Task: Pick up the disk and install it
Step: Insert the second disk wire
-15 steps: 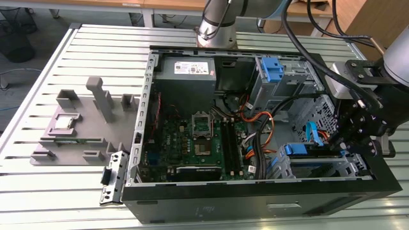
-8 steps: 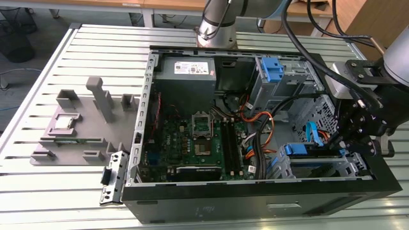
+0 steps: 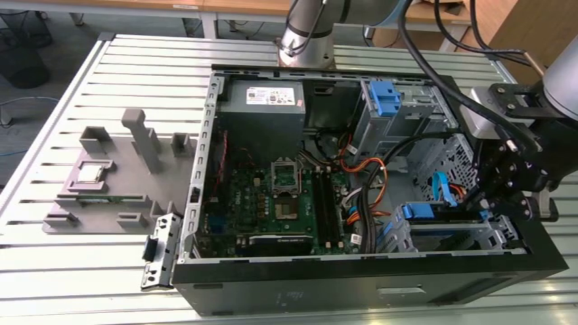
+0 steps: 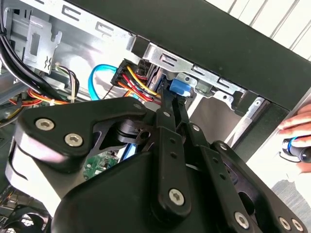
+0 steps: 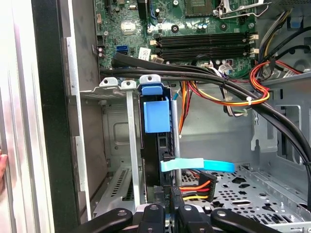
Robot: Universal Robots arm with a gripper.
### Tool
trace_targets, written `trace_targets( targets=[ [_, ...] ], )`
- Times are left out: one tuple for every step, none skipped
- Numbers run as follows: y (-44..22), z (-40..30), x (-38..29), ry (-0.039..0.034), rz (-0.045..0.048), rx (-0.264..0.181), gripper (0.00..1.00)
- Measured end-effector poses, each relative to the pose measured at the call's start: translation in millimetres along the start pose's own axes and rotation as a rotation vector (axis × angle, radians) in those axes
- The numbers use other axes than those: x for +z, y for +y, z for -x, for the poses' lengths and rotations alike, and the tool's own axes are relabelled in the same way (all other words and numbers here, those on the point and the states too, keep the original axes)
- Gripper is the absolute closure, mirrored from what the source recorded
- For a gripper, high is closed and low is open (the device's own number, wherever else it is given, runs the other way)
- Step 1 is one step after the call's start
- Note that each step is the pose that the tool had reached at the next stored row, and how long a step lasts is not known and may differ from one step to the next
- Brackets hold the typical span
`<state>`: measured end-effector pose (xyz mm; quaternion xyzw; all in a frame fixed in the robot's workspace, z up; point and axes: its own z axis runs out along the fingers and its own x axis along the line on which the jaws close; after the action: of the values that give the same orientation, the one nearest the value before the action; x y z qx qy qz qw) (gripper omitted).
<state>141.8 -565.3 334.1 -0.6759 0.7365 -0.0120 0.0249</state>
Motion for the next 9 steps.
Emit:
trace_targets(
  targets=[
    [0.0, 0.0, -0.3, 0.0002, 0.0000, 0.000, 0.83],
    [0.0, 0.0, -0.3, 0.0002, -0.0001, 0.000, 0.83],
    [0.0, 0.0, -0.4, 0.0004, -0.0001, 0.000, 0.83],
    [0.0, 0.0, -0.4, 0.0002, 0.0000, 0.000, 0.83],
    [0.0, 0.0, -0.4, 0.0001, -0.0001, 0.000, 0.83],
    [0.3, 0.0, -0.4, 0.0002, -0.0001, 0.000, 0.83],
    [0.8, -0.1, -0.5, 0.0001, -0.0001, 0.000, 0.83],
    [1.5, -0.1, -0.6, -0.0001, -0.0001, 0.000, 0.83],
    [2.0, -0.1, -0.6, -0.0002, 0.0000, 0.000, 0.83]
  ],
)
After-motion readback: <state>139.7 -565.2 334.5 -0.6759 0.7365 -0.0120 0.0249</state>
